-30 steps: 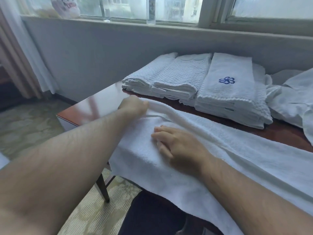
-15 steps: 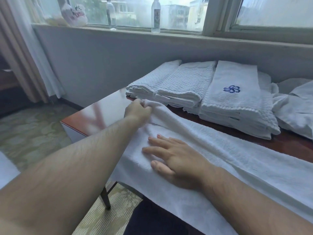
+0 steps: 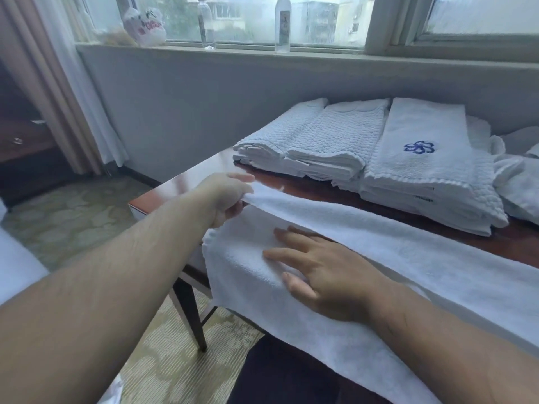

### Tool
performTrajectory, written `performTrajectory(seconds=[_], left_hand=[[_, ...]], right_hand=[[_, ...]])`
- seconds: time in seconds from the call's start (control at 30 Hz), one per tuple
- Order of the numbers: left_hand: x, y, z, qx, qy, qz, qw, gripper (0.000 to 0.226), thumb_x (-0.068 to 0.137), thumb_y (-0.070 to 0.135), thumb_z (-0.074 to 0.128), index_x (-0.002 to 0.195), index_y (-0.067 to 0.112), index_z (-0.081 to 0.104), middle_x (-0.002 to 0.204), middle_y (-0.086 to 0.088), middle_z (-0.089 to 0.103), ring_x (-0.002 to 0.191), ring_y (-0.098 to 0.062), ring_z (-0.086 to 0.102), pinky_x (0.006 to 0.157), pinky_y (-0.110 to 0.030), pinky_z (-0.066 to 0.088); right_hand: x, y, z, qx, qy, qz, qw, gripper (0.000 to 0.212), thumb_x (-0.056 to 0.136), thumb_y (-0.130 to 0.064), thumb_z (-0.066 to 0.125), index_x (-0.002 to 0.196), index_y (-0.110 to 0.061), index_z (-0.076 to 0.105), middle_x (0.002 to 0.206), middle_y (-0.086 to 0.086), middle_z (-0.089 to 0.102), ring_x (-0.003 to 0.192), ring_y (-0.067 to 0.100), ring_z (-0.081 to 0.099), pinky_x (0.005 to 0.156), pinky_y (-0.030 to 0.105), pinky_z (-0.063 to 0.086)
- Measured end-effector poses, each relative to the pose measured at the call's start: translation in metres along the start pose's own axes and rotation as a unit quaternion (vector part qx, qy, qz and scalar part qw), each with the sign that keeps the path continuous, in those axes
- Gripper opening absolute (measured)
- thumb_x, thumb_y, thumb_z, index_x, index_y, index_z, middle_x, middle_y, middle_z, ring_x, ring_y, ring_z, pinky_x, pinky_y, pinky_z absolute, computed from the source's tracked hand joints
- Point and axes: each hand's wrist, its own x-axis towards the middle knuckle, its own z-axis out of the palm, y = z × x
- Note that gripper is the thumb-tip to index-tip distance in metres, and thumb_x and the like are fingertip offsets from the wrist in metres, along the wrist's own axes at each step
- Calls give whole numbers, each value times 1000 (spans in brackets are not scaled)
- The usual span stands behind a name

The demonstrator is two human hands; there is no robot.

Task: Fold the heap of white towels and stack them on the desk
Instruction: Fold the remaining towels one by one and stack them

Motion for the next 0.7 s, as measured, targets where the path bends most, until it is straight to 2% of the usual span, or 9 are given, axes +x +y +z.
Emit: performTrajectory(seconds=[0.07, 0.13, 0.2, 0.27, 0.37, 0.43, 0.53, 0.6, 0.7], left_hand=[[-2, -12, -4, 33, 4, 5, 999, 25, 93, -1, 61, 109, 15, 71, 65, -3, 58, 34, -5, 45, 36, -12, 37], [-4, -20, -7, 64, 16, 17, 998, 25, 90, 1, 66, 111, 13, 72, 51, 2, 53, 30, -6, 39, 37, -12, 35], [-5, -23, -9, 96, 25, 38, 994, 29, 87, 4, 69, 114, 14, 72, 47, 5, 50, 30, -7, 35, 38, -12, 32], [-6, -23, -12, 126, 30, 62, 990, 34, 85, 5, 70, 118, 15, 71, 44, 9, 49, 29, -6, 33, 36, -12, 28], [-9, -22, -14, 176, 36, 95, 979, 43, 84, 7, 69, 125, 20, 69, 37, 15, 47, 26, -3, 34, 33, -11, 28], [-14, -23, -13, 196, 37, 108, 974, 48, 83, 9, 70, 128, 21, 67, 50, 16, 58, 34, 0, 48, 39, -11, 35], [-19, -31, -10, 301, 58, 140, 942, 56, 82, 14, 69, 137, 22, 60, 109, 8, 69, 96, -12, 67, 76, -18, 47], [-22, -36, -5, 373, 95, 173, 907, 58, 85, 18, 62, 142, 20, 52, 126, 2, 60, 123, -22, 54, 90, -25, 40], [-30, -40, 4, 418, 139, 228, 868, 61, 92, 21, 51, 151, 25, 37, 149, -4, 40, 135, -27, 30, 109, -39, 30]], right_hand=[[-3, -4, -4, -5, 27, -10, 1000, 49, 98, -46, 34, 143, -36, 50, 154, 1, 43, 140, 14, 38, 108, 18, 27], [-4, -7, -6, -18, 57, -41, 997, 42, 96, -39, 37, 123, -23, 65, 130, 5, 60, 116, 22, 56, 98, 33, 48], [-4, -8, -4, -43, 107, -70, 991, 29, 95, -30, 45, 98, -15, 70, 105, 4, 63, 91, 24, 58, 77, 39, 51], [-6, -7, -1, -102, 178, -70, 976, 17, 91, -22, 56, 85, -12, 68, 92, 3, 60, 79, 25, 54, 67, 39, 48], [-7, -3, 1, -150, 237, -3, 960, 24, 86, -31, 59, 97, -13, 68, 96, 6, 60, 83, 27, 55, 69, 39, 48], [-7, -3, 3, -128, 220, 41, 966, 35, 84, -37, 57, 104, -11, 69, 97, 7, 61, 84, 28, 58, 70, 39, 51], [-7, -4, 5, -100, 186, 68, 975, 31, 88, -36, 52, 95, -12, 70, 87, 3, 61, 75, 25, 58, 62, 36, 51], [-8, -5, 3, -88, 165, 70, 980, 31, 91, -37, 48, 90, -15, 70, 84, 0, 61, 76, 21, 55, 61, 35, 50], [-9, -8, -3, -79, 126, 69, 986, 39, 93, -43, 40, 86, -19, 69, 83, -4, 61, 79, 19, 55, 62, 33, 49]])
